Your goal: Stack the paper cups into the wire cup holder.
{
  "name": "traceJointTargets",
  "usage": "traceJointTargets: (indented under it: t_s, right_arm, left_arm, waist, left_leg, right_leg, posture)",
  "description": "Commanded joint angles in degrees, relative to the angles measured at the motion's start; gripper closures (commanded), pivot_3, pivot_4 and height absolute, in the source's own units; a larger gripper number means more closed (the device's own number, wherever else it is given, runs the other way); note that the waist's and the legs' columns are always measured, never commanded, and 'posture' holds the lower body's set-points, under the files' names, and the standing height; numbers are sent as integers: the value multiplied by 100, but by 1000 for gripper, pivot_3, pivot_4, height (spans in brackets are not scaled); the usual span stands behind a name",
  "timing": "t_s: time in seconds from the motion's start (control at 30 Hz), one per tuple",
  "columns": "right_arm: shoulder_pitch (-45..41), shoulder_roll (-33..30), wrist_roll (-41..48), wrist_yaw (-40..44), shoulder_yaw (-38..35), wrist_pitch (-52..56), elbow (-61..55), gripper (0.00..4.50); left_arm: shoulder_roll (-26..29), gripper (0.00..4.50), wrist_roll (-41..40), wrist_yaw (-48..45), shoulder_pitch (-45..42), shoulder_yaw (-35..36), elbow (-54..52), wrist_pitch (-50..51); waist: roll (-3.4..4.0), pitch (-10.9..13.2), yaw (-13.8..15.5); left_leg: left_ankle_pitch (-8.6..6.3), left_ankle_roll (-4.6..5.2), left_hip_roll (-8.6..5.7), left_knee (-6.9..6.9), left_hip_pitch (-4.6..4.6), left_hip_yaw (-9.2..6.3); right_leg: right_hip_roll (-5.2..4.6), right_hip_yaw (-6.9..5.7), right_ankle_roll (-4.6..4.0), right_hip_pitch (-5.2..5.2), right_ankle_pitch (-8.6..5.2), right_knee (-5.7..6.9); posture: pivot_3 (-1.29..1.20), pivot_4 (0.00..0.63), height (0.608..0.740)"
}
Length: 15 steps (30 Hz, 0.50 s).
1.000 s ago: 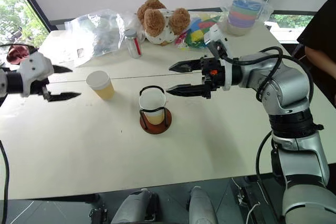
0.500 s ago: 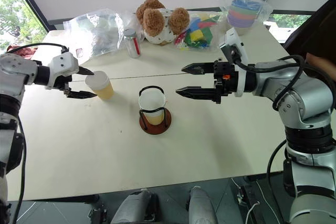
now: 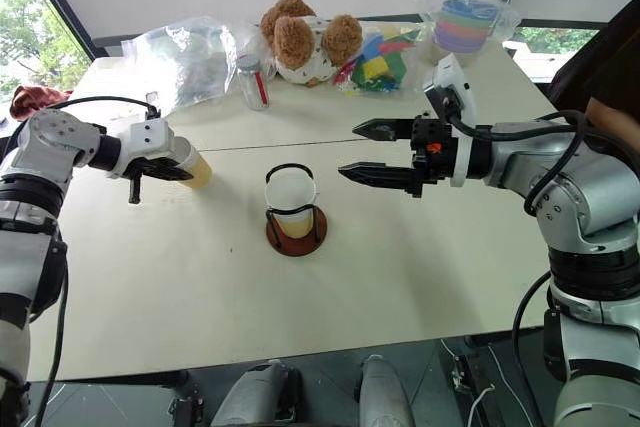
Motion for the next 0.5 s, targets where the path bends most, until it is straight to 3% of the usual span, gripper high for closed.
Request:
traceJointTargets:
  t_s: [0.03, 0.13, 0.23, 0.33, 0.4, 0.5]
  right_arm:
    - [-6, -138, 77, -7, -182, -29, -178, 592]
    - [111, -271, -15, 40, -165, -42, -138, 592]
    - [484, -787, -460, 181, -46, -240, -70, 592]
    - [810, -1235, -831, 286, -28, -491, 7, 592]
    - [871, -1319, -705, 279, -281, -444, -48, 592]
    - [962, -1323, -605, 234, -410, -362, -250, 592]
  left_arm:
    - [9, 4458, -37, -74, -261, 115, -34, -45]
    - [19, 4458, -220, -495, -542, 232, -241, 113]
    - [-5, 4458, -656, -1178, -1078, 186, -805, 662]
    - [174, 4458, -1714, -1341, -1325, -491, -1896, 1599]
    - [432, 4458, -2870, -1341, -1457, -1159, -3034, 2411]
    - [585, 4458, -3890, -1341, -1619, -1680, -3857, 3018]
  waist:
    - [0, 0, 0]
    - [-13, 8, -1]
    - [-40, 23, 32]
    - [-41, 25, 77]
    - [-39, 24, 60]
    - [-36, 25, 3]
  left_leg:
    - [0, 0, 0, 0, 0, 0]
    - [0, 0, 0, 1, -1, -1]
    - [0, 0, 0, 4, -6, -9]
    - [-9, 16, -1, 18, -15, -11]
    - [-17, 28, 0, 28, -14, -6]
    - [-17, 28, 0, 36, -10, -6]
  right_leg:
    - [0, 0, 0, 0, 0, 0]
    - [0, 0, 0, 0, 0, 0]
    - [0, -7, 0, 1, 0, 0]
    - [0, -7, 1, 1, -1, -2]
    - [-2, 2, 3, 4, -2, -2]
    - [-5, 11, 4, 9, -2, 0]
  posture:
    - [0, 150, 740]
    - [0, 150, 740]
    - [0, 150, 740]
    - [0, 150, 740]
    - [0, 150, 740]
    - [0, 150, 740]
